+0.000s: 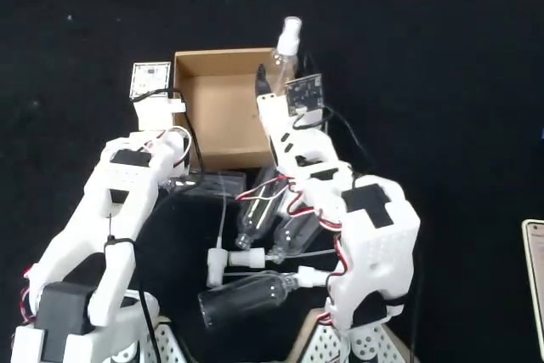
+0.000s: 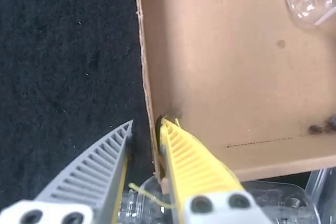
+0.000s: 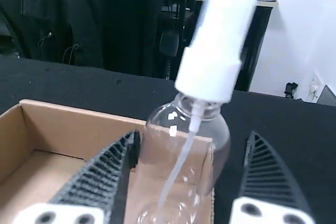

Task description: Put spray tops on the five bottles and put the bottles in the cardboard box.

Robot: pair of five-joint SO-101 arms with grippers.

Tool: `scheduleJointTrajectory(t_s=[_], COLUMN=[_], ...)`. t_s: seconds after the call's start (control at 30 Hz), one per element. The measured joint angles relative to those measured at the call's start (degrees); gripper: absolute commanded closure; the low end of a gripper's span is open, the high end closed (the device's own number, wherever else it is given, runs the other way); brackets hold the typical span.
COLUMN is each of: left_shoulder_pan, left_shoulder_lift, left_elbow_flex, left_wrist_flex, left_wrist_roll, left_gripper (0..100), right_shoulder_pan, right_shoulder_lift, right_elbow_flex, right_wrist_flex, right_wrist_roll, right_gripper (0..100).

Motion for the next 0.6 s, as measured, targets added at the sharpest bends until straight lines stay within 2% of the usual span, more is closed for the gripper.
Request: scheduleJointTrajectory(t_s=[0.6], left_shoulder_pan=[0.0], left_shoulder_lift=[0.0], left_elbow_flex=[0.0], left_wrist_flex=[0.0], left_wrist_roll=[0.0], left_gripper=[93], right_shoulder_pan=[0.0], right_shoulder_lift=[0.0], right_elbow_flex=[0.0], right_wrist_flex=[0.0], right_wrist_roll=[0.4], right_gripper=[72.7])
